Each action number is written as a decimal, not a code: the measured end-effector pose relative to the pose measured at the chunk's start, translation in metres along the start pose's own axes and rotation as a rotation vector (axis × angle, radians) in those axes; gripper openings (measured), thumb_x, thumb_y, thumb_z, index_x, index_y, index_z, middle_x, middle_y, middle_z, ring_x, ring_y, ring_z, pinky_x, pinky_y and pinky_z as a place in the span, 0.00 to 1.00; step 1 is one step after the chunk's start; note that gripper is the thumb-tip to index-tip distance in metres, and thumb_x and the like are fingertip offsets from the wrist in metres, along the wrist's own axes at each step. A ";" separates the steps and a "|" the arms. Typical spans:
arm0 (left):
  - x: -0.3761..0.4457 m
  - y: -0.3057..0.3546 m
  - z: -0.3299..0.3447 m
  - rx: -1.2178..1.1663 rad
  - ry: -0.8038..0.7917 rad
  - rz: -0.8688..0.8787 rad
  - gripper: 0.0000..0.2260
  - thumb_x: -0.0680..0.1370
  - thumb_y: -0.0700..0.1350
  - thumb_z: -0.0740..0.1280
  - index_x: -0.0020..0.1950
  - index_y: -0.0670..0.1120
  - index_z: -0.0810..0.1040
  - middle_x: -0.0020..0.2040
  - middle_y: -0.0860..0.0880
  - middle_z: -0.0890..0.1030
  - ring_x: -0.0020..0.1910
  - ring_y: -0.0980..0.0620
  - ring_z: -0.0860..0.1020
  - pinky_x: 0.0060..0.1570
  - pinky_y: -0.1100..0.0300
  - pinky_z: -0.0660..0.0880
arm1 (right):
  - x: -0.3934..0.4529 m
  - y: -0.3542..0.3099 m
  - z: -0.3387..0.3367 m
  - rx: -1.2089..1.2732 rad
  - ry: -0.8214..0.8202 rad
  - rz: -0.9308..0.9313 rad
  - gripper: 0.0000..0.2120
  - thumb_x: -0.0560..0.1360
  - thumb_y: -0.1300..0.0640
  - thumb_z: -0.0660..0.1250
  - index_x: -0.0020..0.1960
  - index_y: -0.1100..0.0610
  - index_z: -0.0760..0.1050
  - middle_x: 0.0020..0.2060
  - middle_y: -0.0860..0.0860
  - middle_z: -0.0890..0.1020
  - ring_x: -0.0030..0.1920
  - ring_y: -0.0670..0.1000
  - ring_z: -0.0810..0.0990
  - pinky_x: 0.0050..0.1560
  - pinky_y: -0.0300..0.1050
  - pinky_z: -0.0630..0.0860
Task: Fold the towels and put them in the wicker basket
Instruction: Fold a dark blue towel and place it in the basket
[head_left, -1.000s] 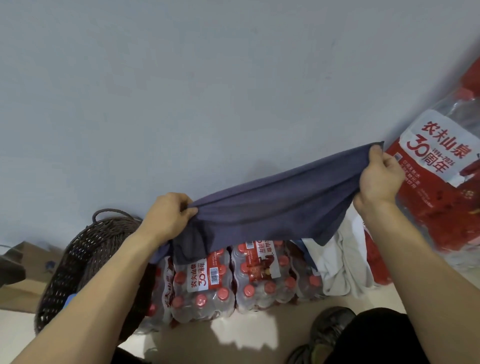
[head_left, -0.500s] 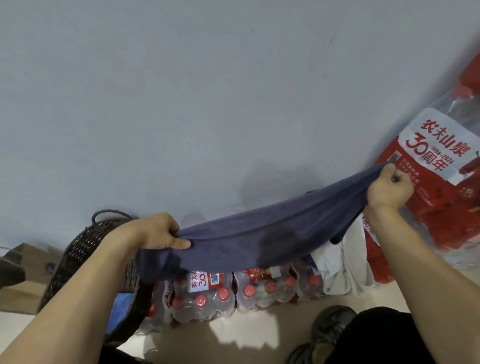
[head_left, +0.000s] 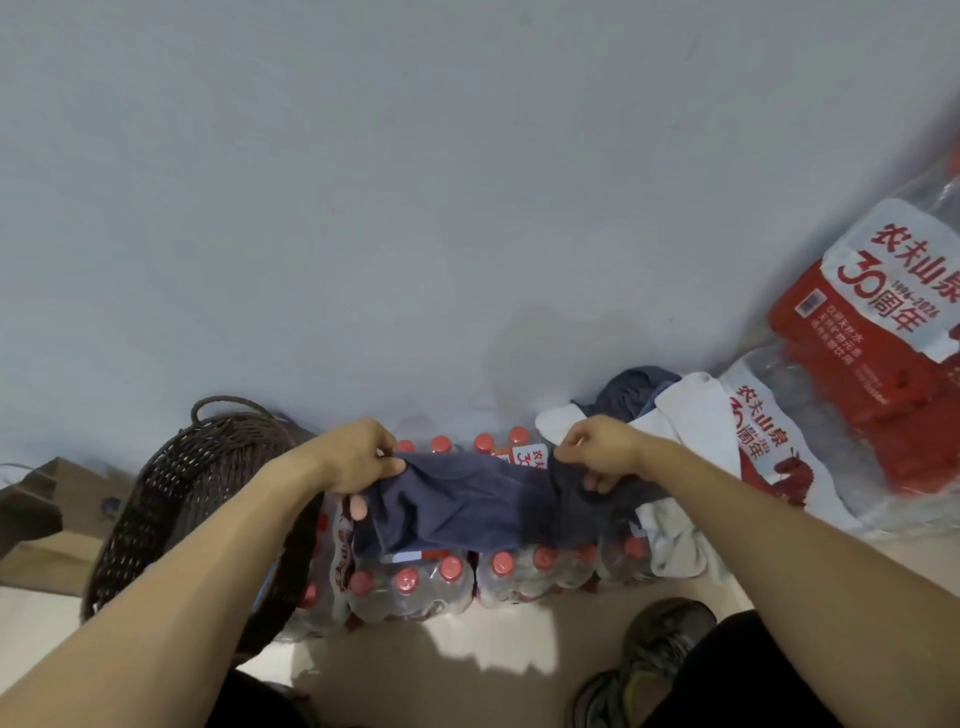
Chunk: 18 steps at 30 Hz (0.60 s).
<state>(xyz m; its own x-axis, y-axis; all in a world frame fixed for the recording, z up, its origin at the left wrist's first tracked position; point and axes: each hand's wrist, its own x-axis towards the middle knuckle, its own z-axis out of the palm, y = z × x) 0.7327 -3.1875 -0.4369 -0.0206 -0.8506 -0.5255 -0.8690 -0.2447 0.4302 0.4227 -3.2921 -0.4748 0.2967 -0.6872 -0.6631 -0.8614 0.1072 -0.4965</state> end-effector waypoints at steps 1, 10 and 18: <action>-0.001 0.000 -0.001 -0.045 -0.018 0.000 0.09 0.80 0.43 0.65 0.44 0.42 0.81 0.26 0.52 0.78 0.18 0.61 0.71 0.20 0.72 0.64 | 0.010 0.003 0.010 -0.147 0.021 -0.011 0.12 0.77 0.49 0.68 0.54 0.57 0.78 0.47 0.58 0.81 0.42 0.56 0.81 0.45 0.46 0.79; -0.001 -0.007 0.002 -0.172 -0.143 0.030 0.16 0.77 0.56 0.68 0.35 0.47 0.81 0.30 0.48 0.83 0.32 0.51 0.81 0.36 0.64 0.75 | 0.040 0.037 0.084 -0.635 0.046 -0.080 0.31 0.74 0.43 0.70 0.73 0.51 0.66 0.69 0.58 0.69 0.68 0.62 0.68 0.69 0.53 0.66; 0.005 -0.001 -0.004 0.001 0.603 0.149 0.12 0.78 0.51 0.69 0.47 0.43 0.85 0.45 0.44 0.85 0.48 0.45 0.82 0.48 0.59 0.74 | 0.026 -0.015 0.097 -0.319 -0.154 -0.183 0.15 0.71 0.48 0.75 0.51 0.53 0.76 0.40 0.48 0.81 0.36 0.47 0.81 0.32 0.37 0.78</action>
<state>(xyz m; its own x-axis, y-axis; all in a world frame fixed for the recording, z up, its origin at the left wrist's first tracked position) 0.7356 -3.1927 -0.4372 0.1408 -0.9889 0.0477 -0.8785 -0.1026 0.4666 0.4834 -3.2414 -0.5387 0.4948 -0.5556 -0.6682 -0.8661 -0.2522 -0.4317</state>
